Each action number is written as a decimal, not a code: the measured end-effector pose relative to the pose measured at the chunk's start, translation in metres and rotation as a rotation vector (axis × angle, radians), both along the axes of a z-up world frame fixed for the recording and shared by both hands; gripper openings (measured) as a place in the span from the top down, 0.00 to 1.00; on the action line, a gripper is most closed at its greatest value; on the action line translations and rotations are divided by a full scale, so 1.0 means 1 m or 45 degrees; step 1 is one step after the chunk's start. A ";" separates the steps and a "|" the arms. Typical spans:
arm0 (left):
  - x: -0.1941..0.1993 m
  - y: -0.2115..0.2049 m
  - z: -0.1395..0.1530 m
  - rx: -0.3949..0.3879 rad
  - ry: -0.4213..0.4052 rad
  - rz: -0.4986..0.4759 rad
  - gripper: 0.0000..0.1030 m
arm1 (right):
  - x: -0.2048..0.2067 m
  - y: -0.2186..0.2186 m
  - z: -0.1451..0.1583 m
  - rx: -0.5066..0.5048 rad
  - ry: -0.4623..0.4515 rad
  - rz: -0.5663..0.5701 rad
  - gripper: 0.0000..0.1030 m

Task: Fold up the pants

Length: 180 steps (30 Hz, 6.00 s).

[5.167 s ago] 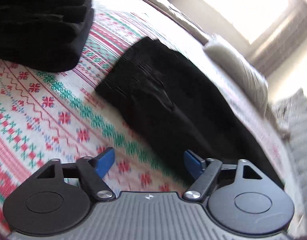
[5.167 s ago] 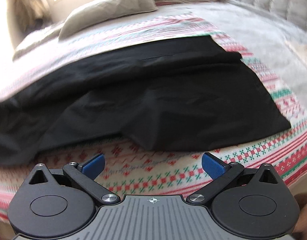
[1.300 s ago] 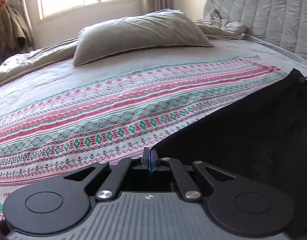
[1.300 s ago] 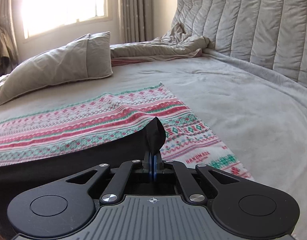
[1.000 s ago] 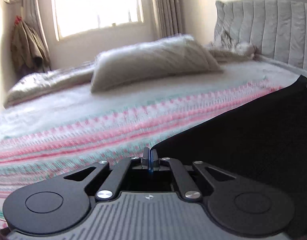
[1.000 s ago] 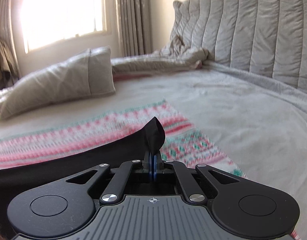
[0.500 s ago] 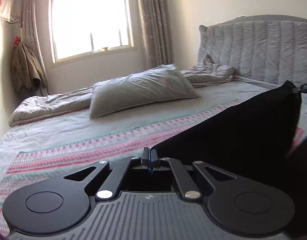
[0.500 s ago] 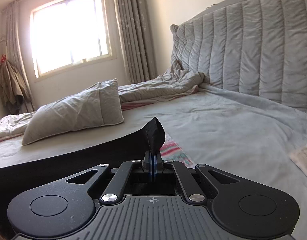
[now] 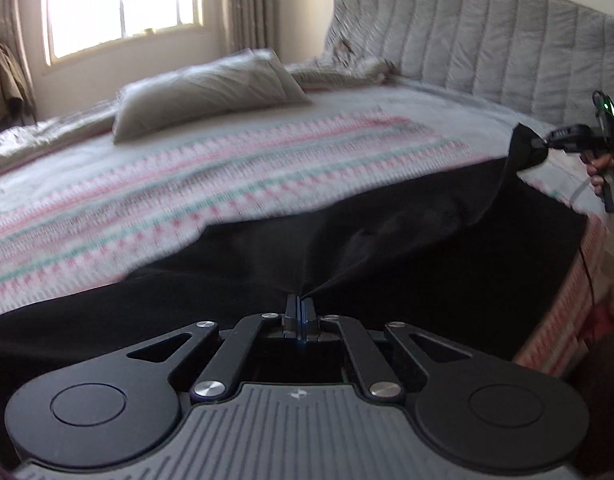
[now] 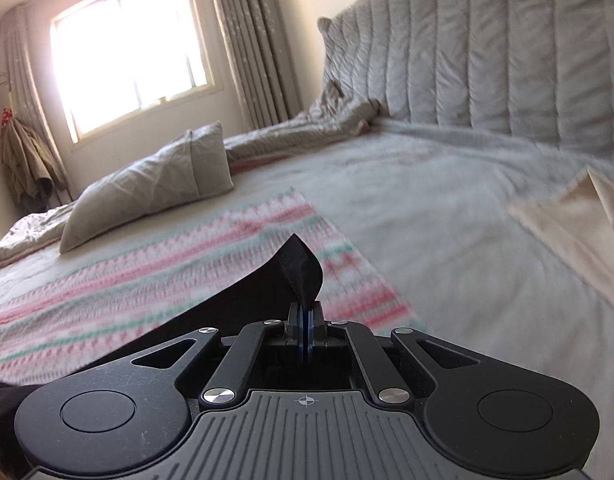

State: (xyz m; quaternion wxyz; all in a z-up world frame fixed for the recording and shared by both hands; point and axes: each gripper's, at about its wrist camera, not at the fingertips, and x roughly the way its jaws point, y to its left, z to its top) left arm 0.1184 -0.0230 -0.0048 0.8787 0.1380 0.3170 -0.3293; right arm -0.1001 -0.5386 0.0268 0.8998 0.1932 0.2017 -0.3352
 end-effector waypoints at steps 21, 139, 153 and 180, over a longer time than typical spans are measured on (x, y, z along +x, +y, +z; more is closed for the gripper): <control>-0.007 0.059 -0.033 0.035 0.119 0.226 0.35 | -0.065 0.036 -0.042 0.088 0.223 -0.050 0.40; 0.001 -0.008 -0.047 0.018 0.111 0.117 0.23 | 0.011 -0.034 -0.070 0.295 0.031 -0.074 0.76; 0.001 -0.012 -0.051 0.023 0.094 0.092 0.22 | 0.007 -0.050 -0.064 0.291 -0.038 -0.150 0.58; -0.024 -0.010 -0.047 -0.041 0.027 -0.204 0.22 | -0.024 -0.016 -0.019 0.127 0.044 -0.189 0.55</control>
